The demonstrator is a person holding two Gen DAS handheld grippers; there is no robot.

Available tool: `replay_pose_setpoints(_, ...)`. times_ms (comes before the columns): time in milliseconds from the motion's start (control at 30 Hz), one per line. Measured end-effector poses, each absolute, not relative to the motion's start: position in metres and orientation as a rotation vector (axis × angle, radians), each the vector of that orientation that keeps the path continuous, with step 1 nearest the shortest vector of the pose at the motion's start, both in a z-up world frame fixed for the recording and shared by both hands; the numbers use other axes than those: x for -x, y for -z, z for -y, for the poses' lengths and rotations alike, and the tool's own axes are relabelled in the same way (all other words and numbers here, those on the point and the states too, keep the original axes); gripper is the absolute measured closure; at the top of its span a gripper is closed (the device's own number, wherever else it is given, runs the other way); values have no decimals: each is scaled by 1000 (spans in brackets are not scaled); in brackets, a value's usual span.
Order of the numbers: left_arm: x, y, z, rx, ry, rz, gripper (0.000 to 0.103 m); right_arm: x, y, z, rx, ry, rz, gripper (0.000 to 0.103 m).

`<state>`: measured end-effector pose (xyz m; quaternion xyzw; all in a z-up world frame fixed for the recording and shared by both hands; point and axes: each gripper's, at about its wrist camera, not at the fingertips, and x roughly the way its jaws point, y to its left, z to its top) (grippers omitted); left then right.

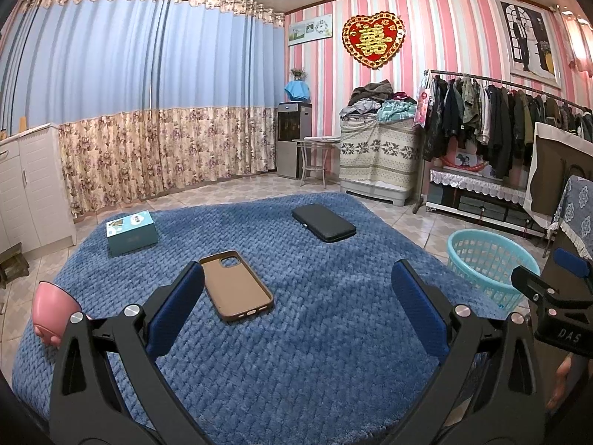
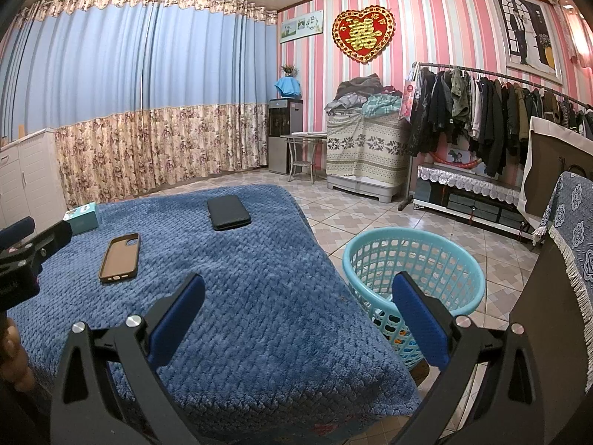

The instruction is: Collect trash

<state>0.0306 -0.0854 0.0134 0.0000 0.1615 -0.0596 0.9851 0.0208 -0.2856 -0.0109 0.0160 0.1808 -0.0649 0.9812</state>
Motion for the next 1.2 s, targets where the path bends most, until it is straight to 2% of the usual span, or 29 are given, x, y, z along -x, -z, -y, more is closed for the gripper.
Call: replay_pose_setpoints(1200,-30,-11,86,-13,118,-318,5,-21,10,286,-33,131,-364,4)
